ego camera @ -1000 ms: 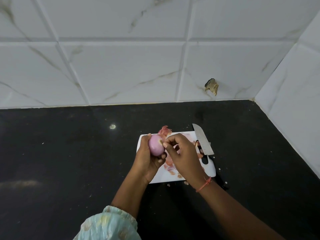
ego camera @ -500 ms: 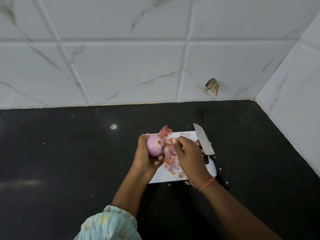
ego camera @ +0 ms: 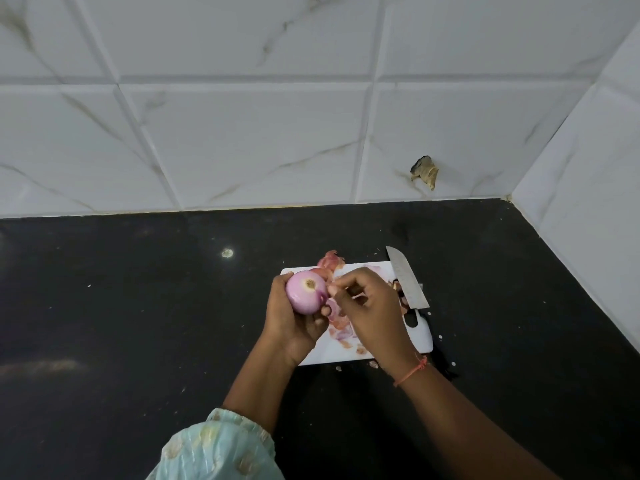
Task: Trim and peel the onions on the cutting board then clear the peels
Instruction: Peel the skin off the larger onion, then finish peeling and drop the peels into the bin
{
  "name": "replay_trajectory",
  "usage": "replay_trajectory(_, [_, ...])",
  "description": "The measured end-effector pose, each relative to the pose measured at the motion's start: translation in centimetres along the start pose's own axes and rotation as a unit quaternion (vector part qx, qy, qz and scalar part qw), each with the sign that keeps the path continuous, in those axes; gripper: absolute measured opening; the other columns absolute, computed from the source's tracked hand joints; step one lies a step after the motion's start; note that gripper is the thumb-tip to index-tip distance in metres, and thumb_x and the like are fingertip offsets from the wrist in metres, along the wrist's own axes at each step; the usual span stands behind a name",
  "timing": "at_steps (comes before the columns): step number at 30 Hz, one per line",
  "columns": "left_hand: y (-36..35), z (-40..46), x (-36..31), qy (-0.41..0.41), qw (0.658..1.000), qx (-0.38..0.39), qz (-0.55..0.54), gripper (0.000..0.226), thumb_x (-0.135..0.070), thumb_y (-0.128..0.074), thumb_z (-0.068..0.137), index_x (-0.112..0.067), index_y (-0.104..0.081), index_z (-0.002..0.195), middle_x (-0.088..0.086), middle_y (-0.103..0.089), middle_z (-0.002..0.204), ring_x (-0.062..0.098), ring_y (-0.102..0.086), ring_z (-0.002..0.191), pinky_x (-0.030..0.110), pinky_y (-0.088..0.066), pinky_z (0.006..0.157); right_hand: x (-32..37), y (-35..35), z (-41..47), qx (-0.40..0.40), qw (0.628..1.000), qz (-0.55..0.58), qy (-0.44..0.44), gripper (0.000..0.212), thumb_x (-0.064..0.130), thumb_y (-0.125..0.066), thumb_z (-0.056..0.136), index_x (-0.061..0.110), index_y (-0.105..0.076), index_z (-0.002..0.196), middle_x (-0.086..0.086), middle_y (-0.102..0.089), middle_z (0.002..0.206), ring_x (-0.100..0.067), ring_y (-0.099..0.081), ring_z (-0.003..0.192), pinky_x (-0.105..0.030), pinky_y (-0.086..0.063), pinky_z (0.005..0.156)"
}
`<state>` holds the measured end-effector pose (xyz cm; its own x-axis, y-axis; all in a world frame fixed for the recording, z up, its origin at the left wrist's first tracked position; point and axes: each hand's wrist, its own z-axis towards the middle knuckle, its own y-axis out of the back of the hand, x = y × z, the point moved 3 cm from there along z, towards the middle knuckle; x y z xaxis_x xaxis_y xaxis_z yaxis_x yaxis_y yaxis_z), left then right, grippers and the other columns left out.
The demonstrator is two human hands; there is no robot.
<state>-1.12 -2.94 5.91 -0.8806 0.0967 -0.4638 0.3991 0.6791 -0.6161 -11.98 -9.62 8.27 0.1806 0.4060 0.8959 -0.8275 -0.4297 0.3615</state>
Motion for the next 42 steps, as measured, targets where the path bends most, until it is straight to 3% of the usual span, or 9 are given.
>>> replay_trajectory(5, [1.0, 0.6, 0.0, 0.015, 1.0, 0.018, 0.009, 0.066, -0.061, -0.048, 0.096, 0.002, -0.066, 0.109, 0.017, -0.072, 0.088, 0.021, -0.063, 0.054, 0.022, -0.05, 0.041, -2.0, 3.1, 1.0, -0.086, 0.991, -0.027, -0.1, 0.026, -0.004, -0.067, 0.077, 0.016, -0.05, 0.074, 0.005, -0.05, 0.07, -0.01, -0.048, 0.063, -0.027, -0.044, 0.062])
replay_trajectory(7, [1.5, 1.2, -0.3, -0.025, 0.999, -0.01, 0.047, 0.064, -0.061, -0.053, 0.095, -0.002, -0.064, 0.115, 0.019, -0.075, 0.096, 0.024, -0.07, 0.067, 0.027, -0.06, 0.052, -3.1, 4.2, 1.3, 0.04, 0.986, -0.059, -0.153, 0.021, 0.0, -0.069, 0.078, 0.018, -0.061, 0.086, 0.009, -0.059, 0.085, -0.008, -0.056, 0.076, -0.028, -0.047, 0.07])
replay_trajectory(10, [2.3, 1.8, -0.4, -0.06, 0.994, -0.033, 0.081, 0.043, -0.042, -0.063, 0.097, -0.004, -0.061, 0.118, 0.02, -0.074, 0.109, 0.031, -0.074, 0.095, 0.04, -0.063, 0.078, -5.0, 5.3, 0.9, 0.197, 0.956, -0.086, -0.199, 0.063, 0.008, -0.073, 0.08, 0.03, -0.053, 0.135, 0.012, -0.055, 0.125, -0.01, -0.058, 0.11, -0.017, -0.049, 0.087])
replay_trajectory(16, [4.1, 2.8, 0.4, -0.139, 0.946, -0.098, 0.276, 0.036, -0.009, -0.072, 0.091, -0.017, -0.053, 0.12, 0.003, -0.055, 0.116, 0.023, -0.064, 0.104, 0.034, -0.063, 0.075, -6.9, 7.6, 0.4, -0.009, 0.972, -0.206, -0.111, 0.034, -0.004, -0.074, 0.073, 0.023, -0.057, 0.086, 0.008, -0.053, 0.089, -0.003, -0.051, 0.067, -0.016, -0.038, 0.061])
replay_trajectory(19, [4.4, 3.3, 0.4, -0.193, 0.897, -0.127, 0.376, 0.034, -0.014, -0.072, 0.09, -0.024, -0.053, 0.116, -0.01, -0.049, 0.105, 0.015, -0.057, 0.098, 0.031, -0.06, 0.073, -8.2, 8.2, -0.3, 0.069, 0.975, -0.163, -0.136, 0.046, 0.006, -0.075, 0.077, 0.026, -0.06, 0.116, 0.012, -0.056, 0.107, -0.002, -0.056, 0.094, -0.015, -0.044, 0.077])
replay_trajectory(25, [5.7, 4.2, 0.1, -0.276, 0.844, -0.175, 0.425, 0.029, -0.021, -0.072, 0.088, -0.021, -0.061, 0.114, -0.012, -0.058, 0.106, 0.009, -0.057, 0.097, 0.027, -0.051, 0.077, -10.9, 10.2, -1.3, 0.014, 0.896, -0.383, -0.227, 0.056, 0.035, -0.073, 0.082, 0.018, -0.05, 0.131, -0.008, -0.05, 0.126, -0.028, -0.049, 0.116, -0.042, -0.046, 0.092])
replay_trajectory(32, [5.8, 3.6, 0.3, -0.371, 0.809, -0.166, 0.425, 0.018, -0.016, -0.067, 0.093, -0.022, -0.059, 0.107, -0.016, -0.06, 0.105, 0.005, -0.059, 0.098, 0.02, -0.047, 0.073, -12.4, 10.5, -2.3, -0.039, 0.94, -0.254, -0.225, 0.036, 0.012, -0.058, 0.092, 0.013, -0.049, 0.127, -0.011, -0.045, 0.125, -0.024, -0.059, 0.092, -0.039, -0.051, 0.079])
replay_trajectory(36, [6.3, 4.0, 0.1, -0.361, 0.779, -0.177, 0.482, 0.031, -0.024, -0.083, 0.079, -0.029, -0.059, 0.099, -0.017, -0.061, 0.103, 0.004, -0.059, 0.094, 0.021, -0.047, 0.074, -13.2, 12.8, -2.9, -0.127, 0.902, -0.352, -0.214, 0.032, 0.008, -0.057, 0.092, 0.004, -0.055, 0.123, -0.021, -0.049, 0.118, -0.037, -0.055, 0.099, -0.045, -0.047, 0.083])
replay_trajectory(42, [6.5, 4.7, 0.4, -0.365, 0.744, -0.196, 0.524, 0.02, -0.05, -0.071, 0.08, -0.035, -0.059, 0.084, -0.019, -0.064, 0.088, 0.015, -0.057, 0.097, 0.044, -0.049, 0.088, -15.3, 14.5, -2.6, -0.074, 0.862, -0.424, -0.266, 0.046, 0.017, -0.06, 0.093, 0.006, -0.051, 0.137, -0.026, -0.051, 0.126, -0.044, -0.043, 0.114, -0.048, -0.04, 0.092])
